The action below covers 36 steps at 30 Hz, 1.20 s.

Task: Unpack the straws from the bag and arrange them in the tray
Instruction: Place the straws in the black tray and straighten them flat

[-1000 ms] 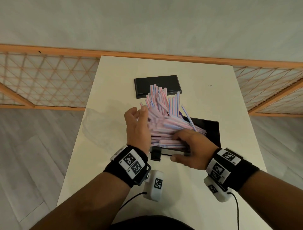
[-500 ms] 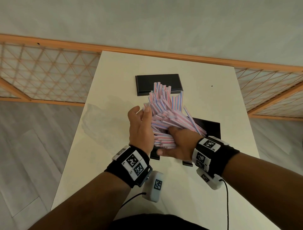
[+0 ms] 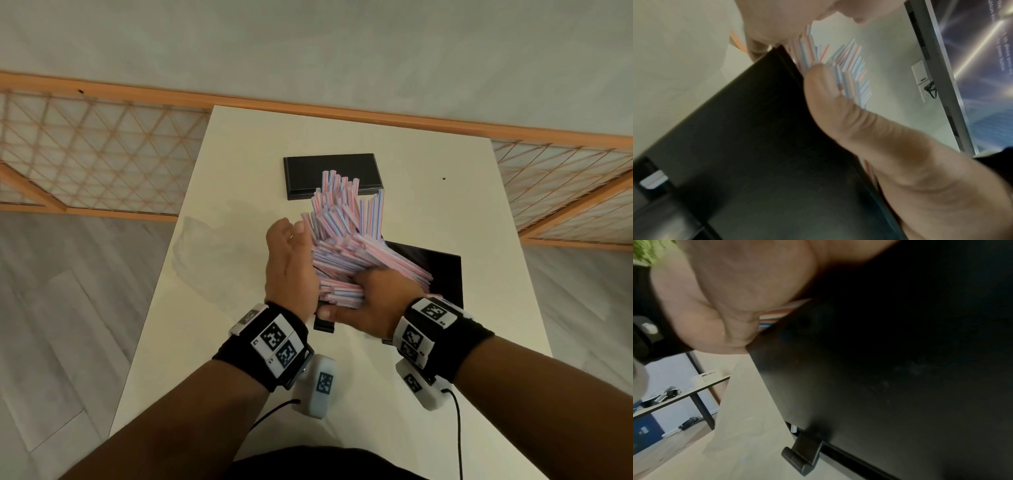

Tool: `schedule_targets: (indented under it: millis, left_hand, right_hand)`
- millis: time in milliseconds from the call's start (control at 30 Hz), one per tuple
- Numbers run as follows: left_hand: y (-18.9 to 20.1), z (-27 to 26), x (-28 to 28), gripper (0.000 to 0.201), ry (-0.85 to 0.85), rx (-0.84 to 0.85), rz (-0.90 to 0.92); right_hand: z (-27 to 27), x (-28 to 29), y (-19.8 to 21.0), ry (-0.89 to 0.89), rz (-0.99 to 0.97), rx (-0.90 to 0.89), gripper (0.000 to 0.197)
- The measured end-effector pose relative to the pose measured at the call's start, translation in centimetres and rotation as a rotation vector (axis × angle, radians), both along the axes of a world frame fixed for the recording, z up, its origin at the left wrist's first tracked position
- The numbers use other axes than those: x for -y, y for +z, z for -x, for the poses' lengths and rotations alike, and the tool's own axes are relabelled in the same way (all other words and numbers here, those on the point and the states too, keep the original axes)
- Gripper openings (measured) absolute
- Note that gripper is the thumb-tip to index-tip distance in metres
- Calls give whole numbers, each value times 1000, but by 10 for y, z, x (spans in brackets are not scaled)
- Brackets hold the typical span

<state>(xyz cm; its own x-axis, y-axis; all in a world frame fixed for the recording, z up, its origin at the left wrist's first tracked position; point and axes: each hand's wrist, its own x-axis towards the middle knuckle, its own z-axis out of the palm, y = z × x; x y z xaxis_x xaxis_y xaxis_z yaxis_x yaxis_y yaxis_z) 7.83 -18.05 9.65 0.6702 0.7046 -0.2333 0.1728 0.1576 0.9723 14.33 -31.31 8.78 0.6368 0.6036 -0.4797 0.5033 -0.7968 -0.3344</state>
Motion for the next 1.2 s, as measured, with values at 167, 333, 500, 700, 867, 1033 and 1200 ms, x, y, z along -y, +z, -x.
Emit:
schedule_targets:
  millis: [167,333,500,700,867,1033,1200]
  left_hand:
    - [-5,0,3,84,-14,-32,114]
    - [-6,1,4,95,-102,-68,48]
    - [-1,4,7,87,-56,-38,79]
    - [-6,0,3,85,2,-73,198]
    - [-11,2,3,88,32,-48,266]
    - [-12,0,3,80,18,8,246]
    - [-9,0,5,95,38,5,169]
  right_hand:
    - [2,-3,1,-24,-26,-44,87]
    - [0,-5,7,-19,79,2,98]
    - [12,-11,3,-21,42,47,119]
    - [16,7,14,43,12,59,74]
    - [8,42,33,-33,-180,157,43]
    - [-21,64,27,-86,-75,109,68]
    - [-20,55,8,58,-23,69,84]
